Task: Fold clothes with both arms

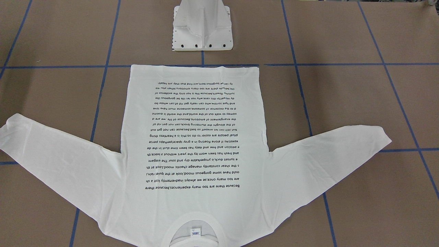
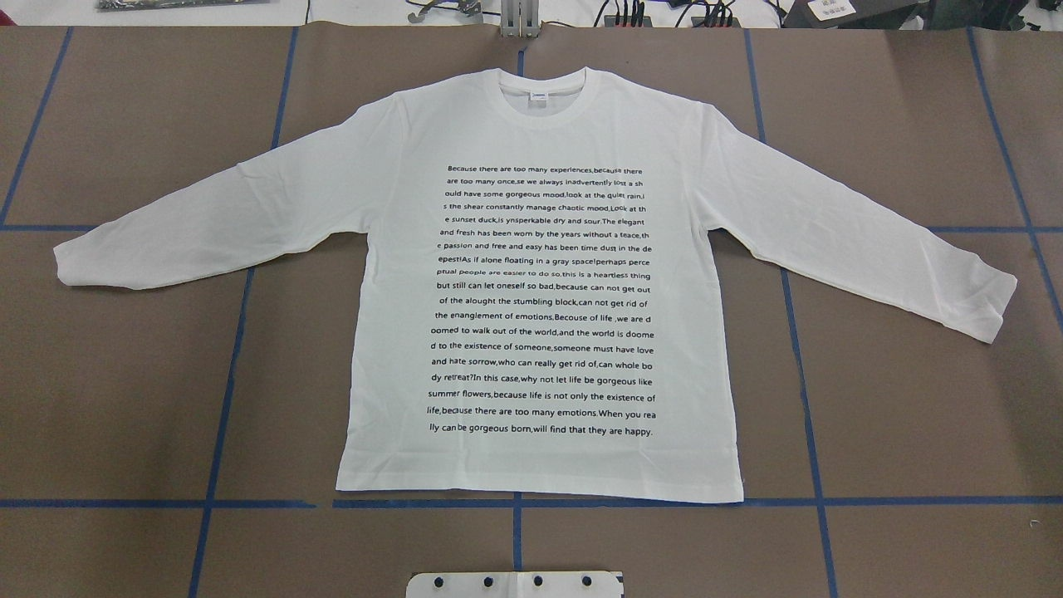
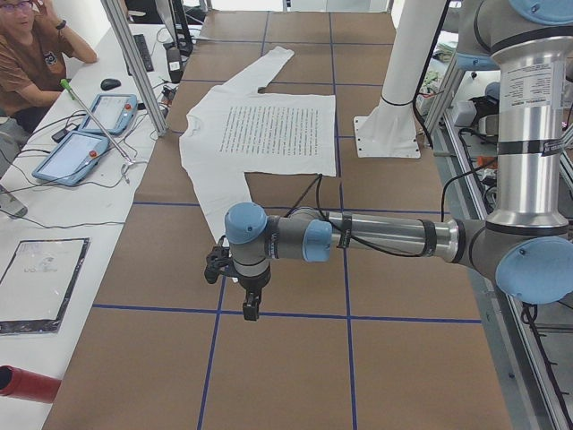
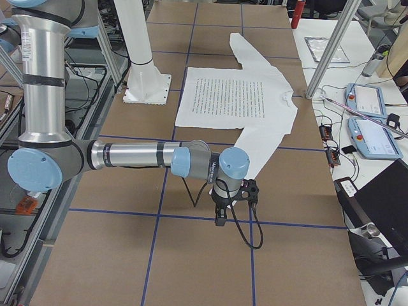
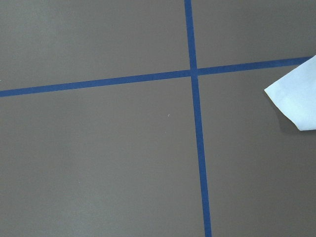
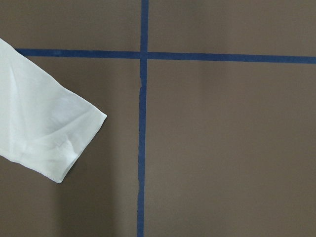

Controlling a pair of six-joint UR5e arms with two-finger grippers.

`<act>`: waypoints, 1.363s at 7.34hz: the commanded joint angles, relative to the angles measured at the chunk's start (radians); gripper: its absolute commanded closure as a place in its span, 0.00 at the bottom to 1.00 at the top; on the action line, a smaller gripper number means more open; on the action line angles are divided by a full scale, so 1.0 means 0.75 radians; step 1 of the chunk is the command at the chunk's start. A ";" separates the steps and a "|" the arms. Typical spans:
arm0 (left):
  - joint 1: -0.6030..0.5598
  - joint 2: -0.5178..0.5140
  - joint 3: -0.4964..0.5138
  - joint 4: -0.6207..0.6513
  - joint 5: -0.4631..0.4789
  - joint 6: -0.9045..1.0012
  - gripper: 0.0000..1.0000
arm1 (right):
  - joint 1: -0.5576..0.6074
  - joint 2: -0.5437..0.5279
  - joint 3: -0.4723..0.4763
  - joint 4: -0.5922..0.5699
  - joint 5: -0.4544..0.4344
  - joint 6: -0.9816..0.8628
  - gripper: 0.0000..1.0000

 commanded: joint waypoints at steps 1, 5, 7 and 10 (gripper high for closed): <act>0.000 -0.002 -0.001 -0.001 0.000 0.003 0.00 | 0.000 0.005 0.014 0.001 0.003 -0.004 0.00; 0.000 -0.045 0.001 -0.181 -0.012 0.003 0.00 | -0.002 0.016 -0.006 0.064 0.007 0.006 0.00; 0.024 -0.094 0.026 -0.307 -0.016 0.005 0.00 | -0.030 0.032 -0.035 0.132 0.056 0.006 0.00; 0.037 -0.139 0.032 -0.380 -0.084 -0.019 0.00 | -0.122 0.020 -0.316 0.674 0.157 0.184 0.00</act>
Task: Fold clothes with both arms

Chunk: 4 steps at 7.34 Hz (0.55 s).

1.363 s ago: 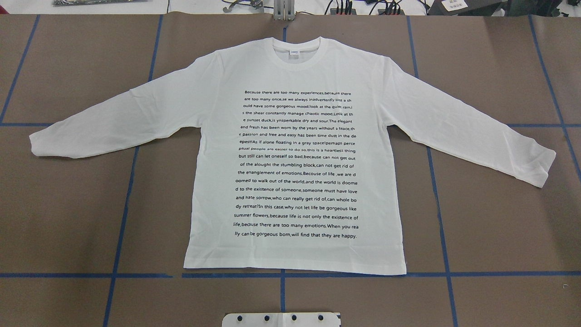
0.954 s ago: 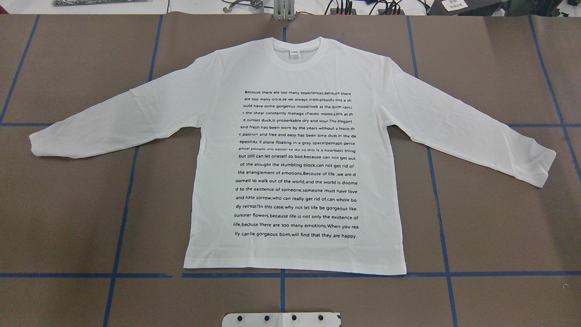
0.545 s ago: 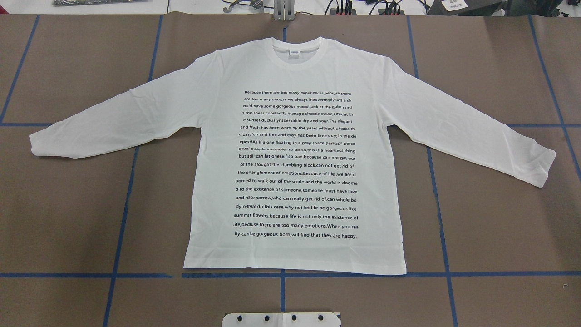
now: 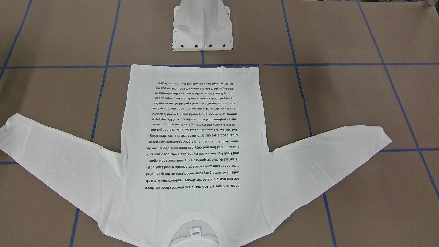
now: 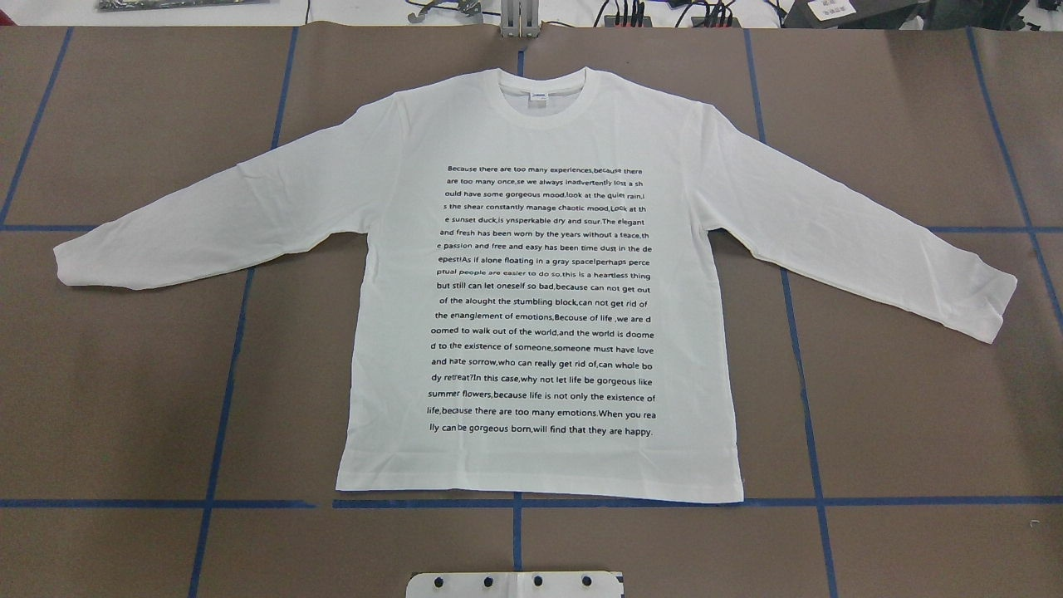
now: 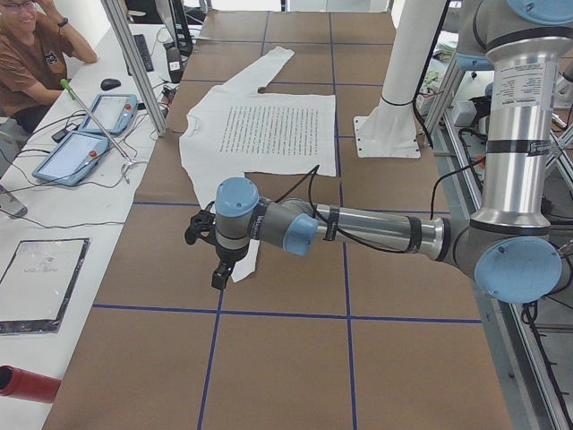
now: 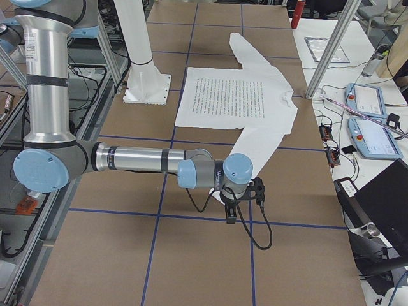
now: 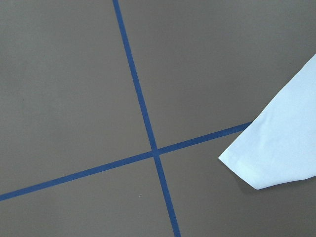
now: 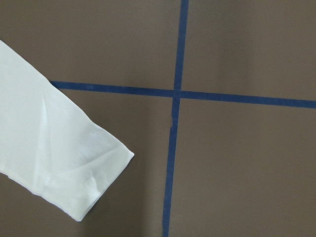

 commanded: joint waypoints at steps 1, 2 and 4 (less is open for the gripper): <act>0.003 -0.039 0.024 -0.027 -0.014 -0.010 0.00 | -0.087 -0.020 -0.168 0.422 0.019 0.172 0.00; 0.003 -0.037 0.038 -0.035 -0.014 -0.004 0.00 | -0.198 -0.020 -0.169 0.513 -0.007 0.416 0.00; 0.003 -0.031 0.036 -0.041 -0.014 0.002 0.00 | -0.342 -0.023 -0.171 0.624 -0.099 0.482 0.00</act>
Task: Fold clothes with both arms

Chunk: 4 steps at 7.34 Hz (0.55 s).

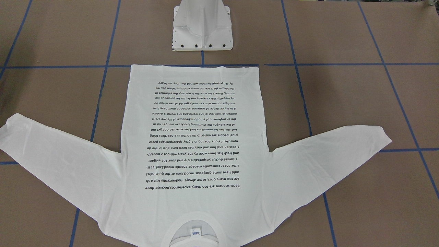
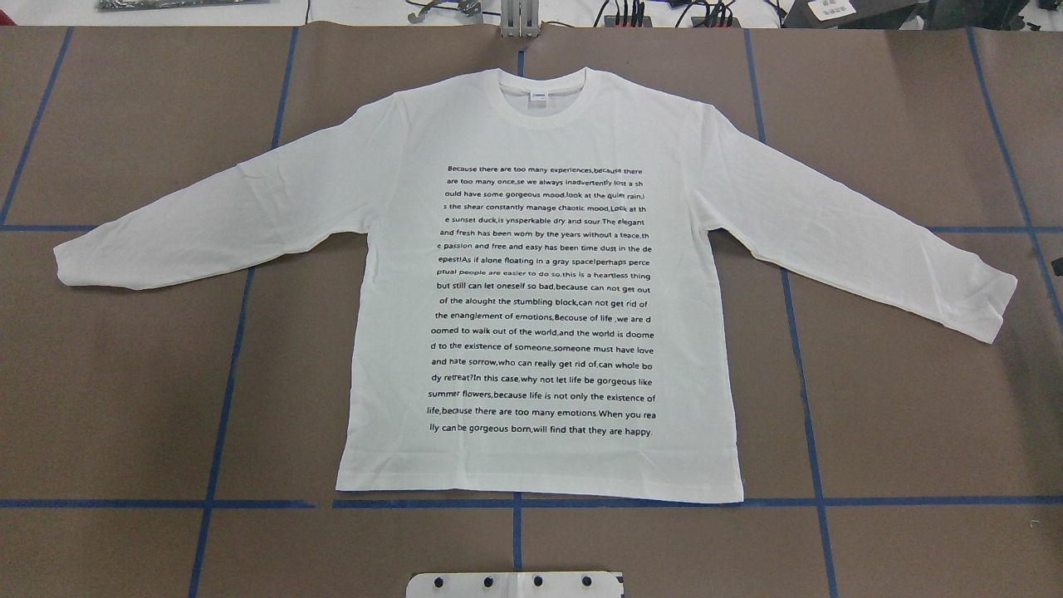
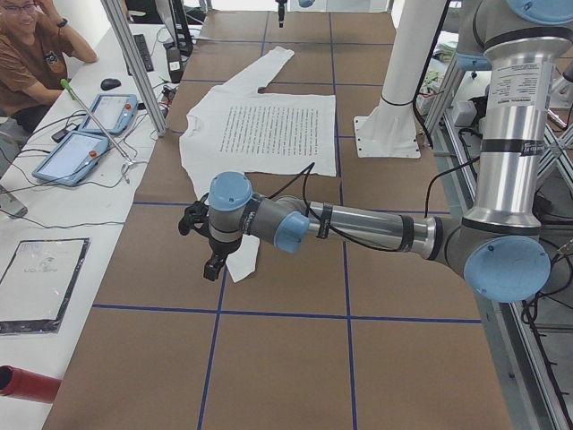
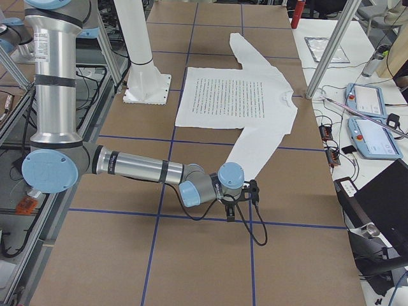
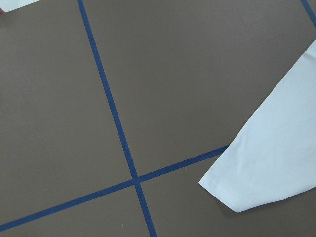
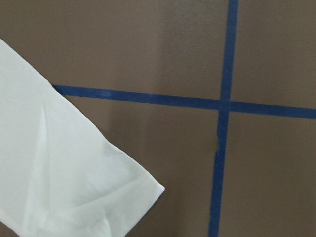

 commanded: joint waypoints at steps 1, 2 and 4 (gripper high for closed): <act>0.000 0.002 0.004 -0.004 0.000 0.007 0.00 | -0.095 0.001 -0.006 0.064 -0.042 0.060 0.00; 0.000 0.002 -0.002 -0.004 0.000 0.007 0.00 | -0.111 0.011 -0.013 0.062 -0.071 0.062 0.00; 0.000 -0.002 -0.004 -0.004 0.000 0.007 0.00 | -0.152 0.058 -0.031 0.054 -0.088 0.060 0.01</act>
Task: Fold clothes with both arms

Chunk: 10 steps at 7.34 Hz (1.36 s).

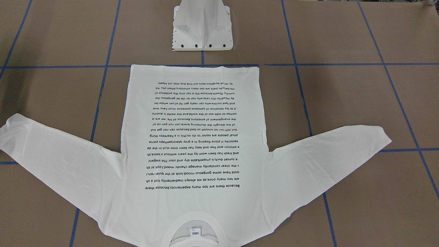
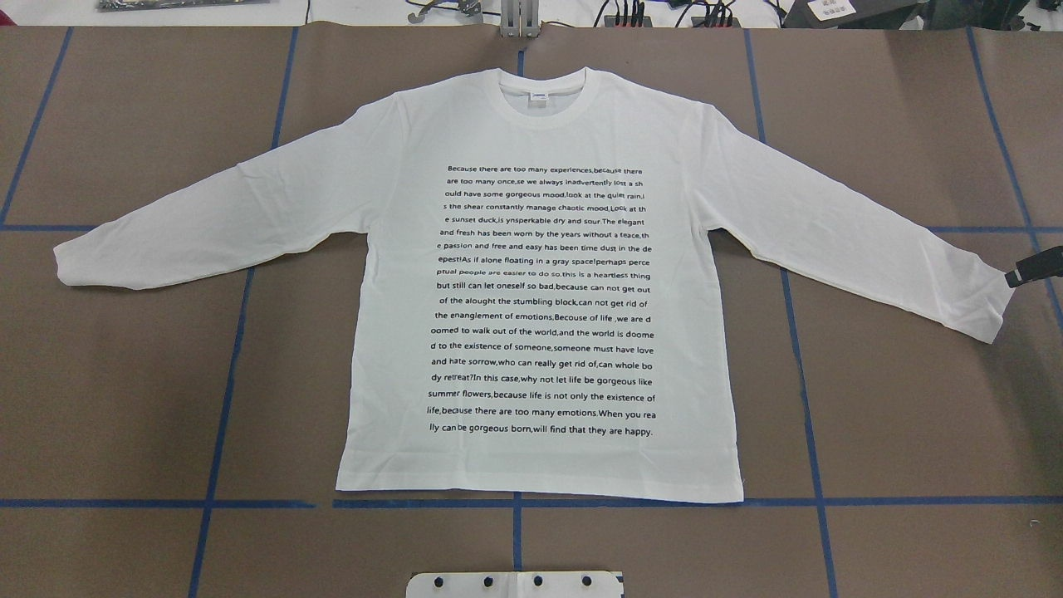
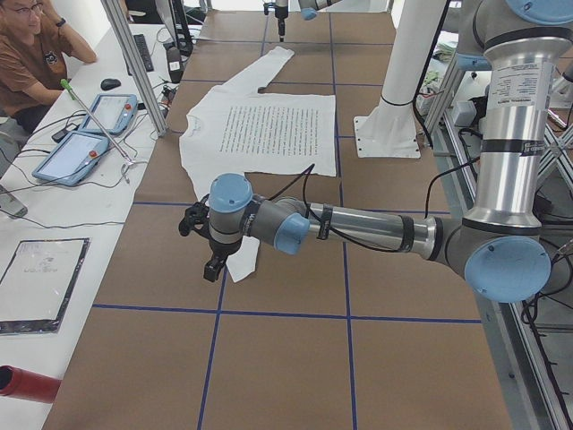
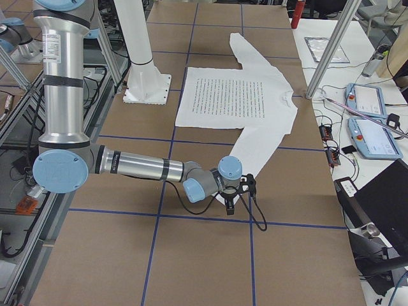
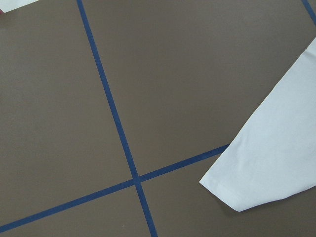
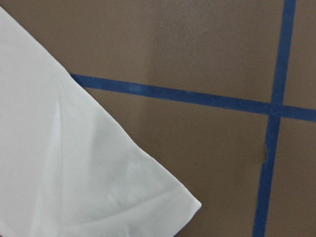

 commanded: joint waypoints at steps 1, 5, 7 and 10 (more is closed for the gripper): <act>0.000 -0.006 -0.001 0.002 0.000 0.000 0.00 | -0.056 0.060 -0.029 -0.007 -0.038 0.000 0.01; 0.000 -0.010 -0.001 0.002 0.000 0.000 0.00 | -0.073 0.105 -0.127 -0.001 -0.075 -0.003 0.07; 0.000 -0.010 -0.008 0.006 0.000 0.000 0.00 | -0.071 0.091 -0.131 0.001 -0.059 -0.003 0.18; 0.000 -0.012 -0.014 0.008 0.000 -0.002 0.00 | -0.071 0.080 -0.129 0.001 -0.053 -0.003 0.46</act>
